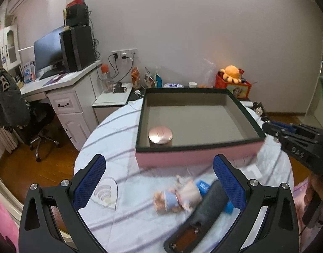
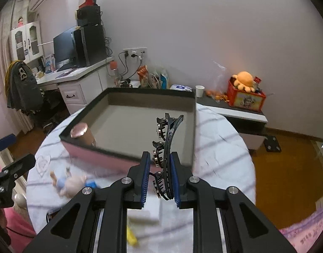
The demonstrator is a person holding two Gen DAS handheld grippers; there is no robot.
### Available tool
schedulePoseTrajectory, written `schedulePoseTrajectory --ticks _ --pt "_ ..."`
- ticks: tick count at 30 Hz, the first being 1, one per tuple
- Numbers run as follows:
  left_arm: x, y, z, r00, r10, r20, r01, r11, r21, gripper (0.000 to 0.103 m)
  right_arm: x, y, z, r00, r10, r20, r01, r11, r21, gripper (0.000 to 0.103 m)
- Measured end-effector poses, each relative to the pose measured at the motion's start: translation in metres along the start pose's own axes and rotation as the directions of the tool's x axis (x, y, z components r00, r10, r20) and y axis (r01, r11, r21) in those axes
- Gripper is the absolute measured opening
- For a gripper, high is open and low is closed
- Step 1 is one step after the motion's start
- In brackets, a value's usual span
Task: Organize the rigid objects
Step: 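Carry the hair clip with the right gripper into the box and release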
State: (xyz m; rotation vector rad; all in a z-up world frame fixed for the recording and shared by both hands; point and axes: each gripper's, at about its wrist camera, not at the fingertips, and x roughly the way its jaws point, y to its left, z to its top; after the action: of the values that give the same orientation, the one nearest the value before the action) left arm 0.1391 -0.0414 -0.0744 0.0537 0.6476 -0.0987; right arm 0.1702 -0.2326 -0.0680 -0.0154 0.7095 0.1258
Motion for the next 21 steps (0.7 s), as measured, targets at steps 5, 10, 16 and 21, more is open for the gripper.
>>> schedulePoseTrajectory --ticks 5,10,16,21 --pt "0.026 0.006 0.015 1.0 0.018 -0.017 -0.018 1.0 -0.013 0.103 0.035 0.006 0.013 0.999 0.011 -0.032 -0.011 1.0 -0.014 0.019" --pt "0.055 0.007 0.021 0.998 0.026 -0.053 -0.027 1.0 -0.012 0.103 0.067 0.003 0.024 0.998 0.012 -0.069 -0.013 1.0 -0.022 0.019" --pt "0.073 0.009 0.02 0.996 0.035 -0.083 -0.036 0.999 -0.011 0.103 0.101 -0.004 0.024 0.991 -0.009 -0.137 0.005 1.0 -0.03 0.019" --pt "0.074 0.006 0.018 0.995 0.039 -0.088 -0.039 0.999 -0.001 0.103 0.114 -0.008 0.018 0.985 -0.031 -0.168 0.025 0.999 -0.036 0.019"
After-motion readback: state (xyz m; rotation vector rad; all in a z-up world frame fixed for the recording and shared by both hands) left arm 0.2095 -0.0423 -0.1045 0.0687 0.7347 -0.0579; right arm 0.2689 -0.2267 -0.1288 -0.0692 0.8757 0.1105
